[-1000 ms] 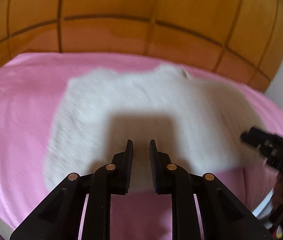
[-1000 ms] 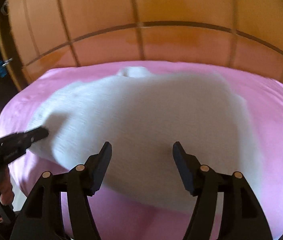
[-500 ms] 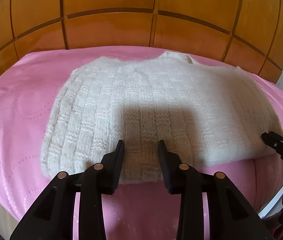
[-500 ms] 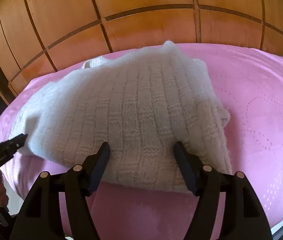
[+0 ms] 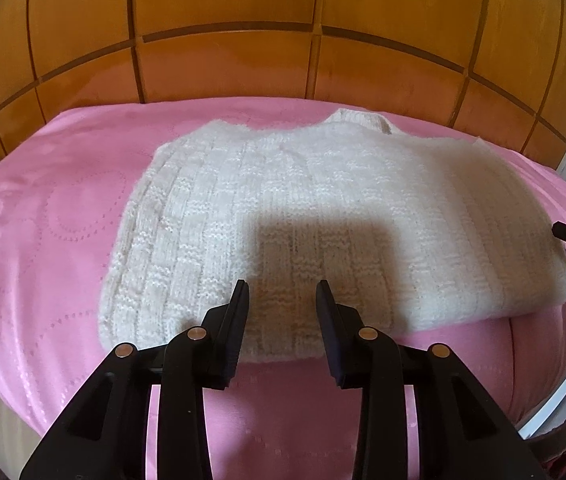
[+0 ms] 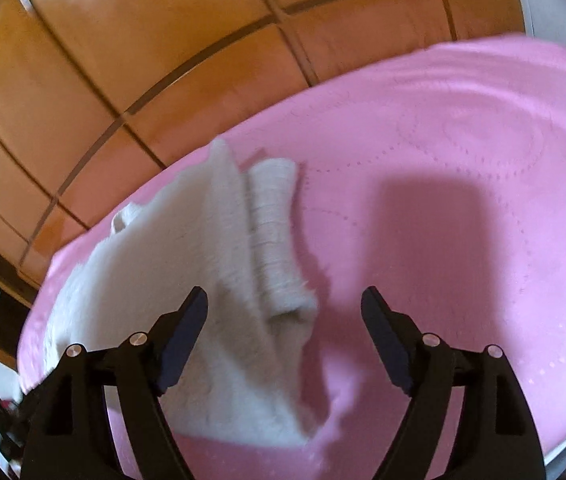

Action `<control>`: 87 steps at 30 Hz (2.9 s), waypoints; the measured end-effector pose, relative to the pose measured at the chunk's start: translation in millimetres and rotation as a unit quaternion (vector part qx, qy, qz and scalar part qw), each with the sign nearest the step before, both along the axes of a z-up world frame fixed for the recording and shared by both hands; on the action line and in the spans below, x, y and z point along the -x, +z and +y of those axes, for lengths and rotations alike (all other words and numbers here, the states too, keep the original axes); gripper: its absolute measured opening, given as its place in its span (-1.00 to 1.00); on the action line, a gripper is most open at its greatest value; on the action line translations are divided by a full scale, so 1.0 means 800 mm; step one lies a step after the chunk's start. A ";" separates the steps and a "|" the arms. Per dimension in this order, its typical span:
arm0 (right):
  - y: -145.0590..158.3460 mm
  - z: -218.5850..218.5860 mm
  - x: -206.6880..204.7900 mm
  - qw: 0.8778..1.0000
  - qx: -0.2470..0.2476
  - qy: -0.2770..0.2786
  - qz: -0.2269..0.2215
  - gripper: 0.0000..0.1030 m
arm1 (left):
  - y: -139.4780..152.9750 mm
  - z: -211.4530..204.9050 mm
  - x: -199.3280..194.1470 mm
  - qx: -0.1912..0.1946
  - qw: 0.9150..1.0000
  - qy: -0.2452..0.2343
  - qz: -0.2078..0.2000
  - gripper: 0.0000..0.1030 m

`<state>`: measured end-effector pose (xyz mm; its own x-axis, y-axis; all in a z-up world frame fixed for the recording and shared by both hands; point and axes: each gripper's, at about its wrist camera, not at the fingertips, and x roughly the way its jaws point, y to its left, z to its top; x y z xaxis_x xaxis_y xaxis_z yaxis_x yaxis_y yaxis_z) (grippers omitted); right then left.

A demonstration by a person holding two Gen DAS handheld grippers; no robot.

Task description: Fold small clothes

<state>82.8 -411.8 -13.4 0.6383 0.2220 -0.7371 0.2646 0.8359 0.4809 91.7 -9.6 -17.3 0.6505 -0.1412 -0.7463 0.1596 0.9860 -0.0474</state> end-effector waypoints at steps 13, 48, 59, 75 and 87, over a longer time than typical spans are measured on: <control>-0.020 -0.010 0.011 0.991 -0.121 0.053 -0.011 0.14 | 0.005 0.050 -0.031 0.039 0.999 0.034 0.010 -0.34; 0.121 0.389 -0.106 0.916 -0.152 0.363 -0.085 -0.78 | -0.003 0.135 -0.046 0.186 0.981 0.019 0.049 -0.34; 0.058 0.460 -0.086 0.897 -0.118 0.422 -0.052 -0.04 | 0.027 0.220 -0.044 0.315 0.947 0.040 0.035 -0.10; 0.072 0.333 -0.045 0.944 0.018 0.319 -0.085 0.12 | 0.017 0.158 -0.128 0.329 0.936 0.021 0.120 -0.57; 0.016 0.414 -0.040 0.927 0.067 0.364 -0.058 0.14 | 0.022 0.121 -0.082 0.030 0.995 0.084 0.031 -0.72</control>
